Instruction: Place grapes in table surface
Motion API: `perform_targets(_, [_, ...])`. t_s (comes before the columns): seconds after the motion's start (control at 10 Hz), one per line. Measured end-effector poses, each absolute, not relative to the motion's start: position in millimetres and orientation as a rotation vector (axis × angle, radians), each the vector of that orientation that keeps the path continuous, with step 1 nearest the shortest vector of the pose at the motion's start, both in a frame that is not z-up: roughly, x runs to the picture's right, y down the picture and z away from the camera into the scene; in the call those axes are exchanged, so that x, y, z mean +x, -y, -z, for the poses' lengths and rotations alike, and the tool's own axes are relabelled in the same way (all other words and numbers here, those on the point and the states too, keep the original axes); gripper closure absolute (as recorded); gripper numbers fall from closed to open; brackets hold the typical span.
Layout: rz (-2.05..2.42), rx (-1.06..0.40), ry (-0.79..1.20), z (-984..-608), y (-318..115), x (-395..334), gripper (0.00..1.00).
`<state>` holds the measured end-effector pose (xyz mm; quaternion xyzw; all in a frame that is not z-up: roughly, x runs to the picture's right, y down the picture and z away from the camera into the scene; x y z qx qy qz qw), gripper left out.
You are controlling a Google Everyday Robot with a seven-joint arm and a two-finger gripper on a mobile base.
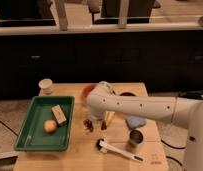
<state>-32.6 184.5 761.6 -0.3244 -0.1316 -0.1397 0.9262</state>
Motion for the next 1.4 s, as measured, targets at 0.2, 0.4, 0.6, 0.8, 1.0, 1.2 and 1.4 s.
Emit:
perform_targets(0.2, [0.353, -0.647, 0.315, -740.7, -170.5, -36.3, 1.00])
perform_targets(0.4, [0.411, -0.634, 0.362, -724.2, -162.7, -39.7, 1.00])
perform_targets(0.6, [0.463, -0.624, 0.398, -709.3, -156.9, -45.4, 1.00])
perform_targets(0.8, [0.507, -0.616, 0.426, -697.6, -154.3, -51.6, 1.00])
perform_targets(1.0, [0.544, -0.611, 0.446, -690.0, -153.4, -57.3, 1.00])
perform_targets(1.2, [0.569, -0.610, 0.459, -686.0, -153.6, -61.2, 1.00])
perform_targets(1.4, [0.600, -0.610, 0.472, -683.6, -153.8, -68.4, 1.00])
